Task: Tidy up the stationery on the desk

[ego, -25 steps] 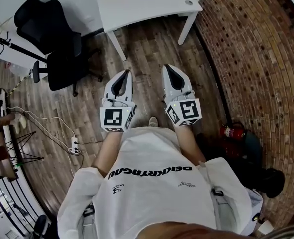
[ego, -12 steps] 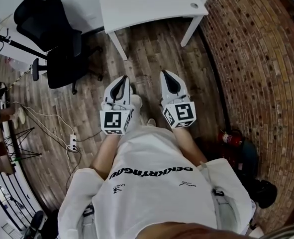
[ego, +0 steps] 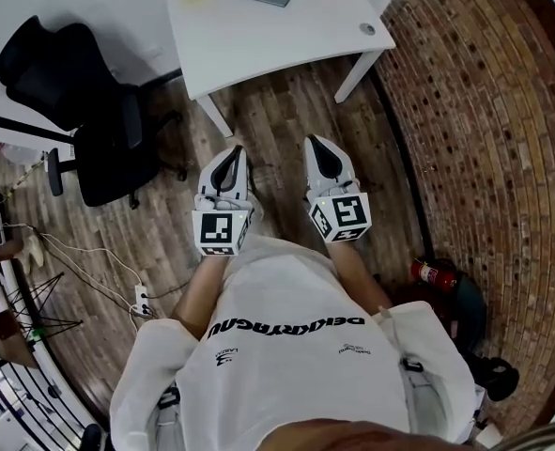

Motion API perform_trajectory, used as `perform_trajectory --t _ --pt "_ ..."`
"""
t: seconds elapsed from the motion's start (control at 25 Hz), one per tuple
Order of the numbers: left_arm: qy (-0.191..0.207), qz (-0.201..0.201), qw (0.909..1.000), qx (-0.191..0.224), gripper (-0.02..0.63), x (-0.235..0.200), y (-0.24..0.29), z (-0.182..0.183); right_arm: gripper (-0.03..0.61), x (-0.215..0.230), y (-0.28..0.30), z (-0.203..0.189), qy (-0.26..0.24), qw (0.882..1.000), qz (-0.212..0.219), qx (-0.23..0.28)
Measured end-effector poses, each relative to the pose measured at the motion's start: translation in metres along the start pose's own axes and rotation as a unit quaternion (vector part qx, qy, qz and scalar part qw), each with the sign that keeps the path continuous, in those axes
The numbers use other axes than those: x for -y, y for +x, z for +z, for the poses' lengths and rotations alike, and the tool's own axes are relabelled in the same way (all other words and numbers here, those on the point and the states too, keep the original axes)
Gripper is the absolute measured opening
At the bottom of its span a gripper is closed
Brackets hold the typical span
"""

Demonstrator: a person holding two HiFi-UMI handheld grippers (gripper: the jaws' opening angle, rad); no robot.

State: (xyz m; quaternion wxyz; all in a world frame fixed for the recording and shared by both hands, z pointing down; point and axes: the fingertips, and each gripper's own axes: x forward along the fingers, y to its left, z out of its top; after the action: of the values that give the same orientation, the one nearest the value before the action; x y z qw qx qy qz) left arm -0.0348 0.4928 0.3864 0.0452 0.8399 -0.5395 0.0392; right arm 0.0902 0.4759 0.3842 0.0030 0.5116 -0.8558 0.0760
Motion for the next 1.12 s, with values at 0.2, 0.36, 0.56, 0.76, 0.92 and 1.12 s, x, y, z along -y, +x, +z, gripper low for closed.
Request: perform_trajectory --t 0.2,0.36,0.56,0.76,0.92,1.12 --pt "0.019 -0.026 0.9994 -0.012 -0.003 -0.075 0.085 0.015 -0.005 0.016 0.105 0.022 0.01 1.0 -0.025 0.005" --pt "0.036 -0.053 0.9976 -0.027 -0.003 -0.125 0.15 0.028 -0.005 0.026 0.185 0.042 0.014 0.999 -0.042 0.007" --pt "0.035 -0.085 0.9953 -0.029 -0.003 -0.172 0.218 0.043 -0.005 0.041 0.263 0.057 0.026 0.998 -0.063 0.001" --pt "0.039 -0.11 0.9923 -0.041 -0.003 -0.197 0.265 0.045 -0.005 0.057 0.308 0.053 0.035 0.995 -0.089 -0.018" --pt "0.039 -0.131 0.9888 -0.059 -0.003 -0.21 0.296 0.038 -0.005 0.069 0.336 0.048 0.044 0.993 -0.105 -0.031" --pt "0.054 -0.14 0.9866 -0.064 -0.003 -0.22 0.339 0.042 -0.005 0.086 0.36 0.046 0.061 0.992 -0.109 -0.034"
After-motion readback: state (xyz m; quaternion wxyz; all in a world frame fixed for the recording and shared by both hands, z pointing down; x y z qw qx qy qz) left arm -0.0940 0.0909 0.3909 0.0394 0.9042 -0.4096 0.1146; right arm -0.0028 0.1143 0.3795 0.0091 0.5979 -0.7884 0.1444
